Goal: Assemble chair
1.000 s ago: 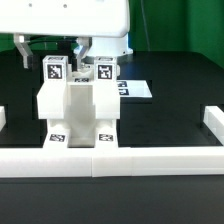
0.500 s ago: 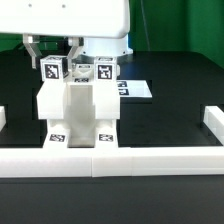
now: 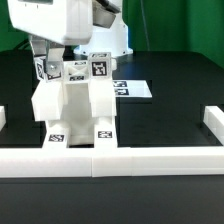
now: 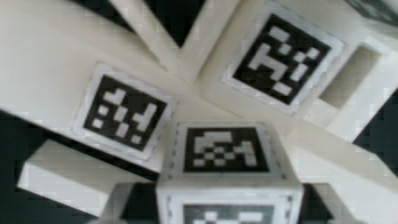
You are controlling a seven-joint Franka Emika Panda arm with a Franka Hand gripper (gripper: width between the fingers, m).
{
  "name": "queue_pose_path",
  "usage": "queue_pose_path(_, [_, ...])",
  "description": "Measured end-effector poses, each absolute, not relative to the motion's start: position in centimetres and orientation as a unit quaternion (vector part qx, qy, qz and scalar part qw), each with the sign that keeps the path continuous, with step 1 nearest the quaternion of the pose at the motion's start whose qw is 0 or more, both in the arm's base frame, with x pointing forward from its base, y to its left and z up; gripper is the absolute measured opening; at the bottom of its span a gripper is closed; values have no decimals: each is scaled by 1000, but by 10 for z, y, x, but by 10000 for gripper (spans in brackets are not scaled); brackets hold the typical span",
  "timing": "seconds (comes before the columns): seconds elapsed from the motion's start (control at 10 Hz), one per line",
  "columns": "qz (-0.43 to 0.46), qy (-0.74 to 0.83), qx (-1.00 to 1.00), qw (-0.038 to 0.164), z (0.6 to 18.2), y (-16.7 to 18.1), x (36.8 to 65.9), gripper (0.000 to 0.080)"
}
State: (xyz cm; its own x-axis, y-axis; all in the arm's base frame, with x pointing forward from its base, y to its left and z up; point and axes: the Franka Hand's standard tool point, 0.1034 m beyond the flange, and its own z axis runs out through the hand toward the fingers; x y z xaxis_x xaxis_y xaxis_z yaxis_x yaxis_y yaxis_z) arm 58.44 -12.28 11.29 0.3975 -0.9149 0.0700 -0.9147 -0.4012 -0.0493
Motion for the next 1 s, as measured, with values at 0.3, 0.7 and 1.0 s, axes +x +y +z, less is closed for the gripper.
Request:
queue_pose_path(0.3, [-41, 621, -783, 5, 113, -122, 584, 284])
queue_pose_path(0.7, [-38, 761, -647, 11, 111, -119, 582, 284])
queue_pose_path(1.0, [-31, 812, -583, 11, 111, -118, 581, 284])
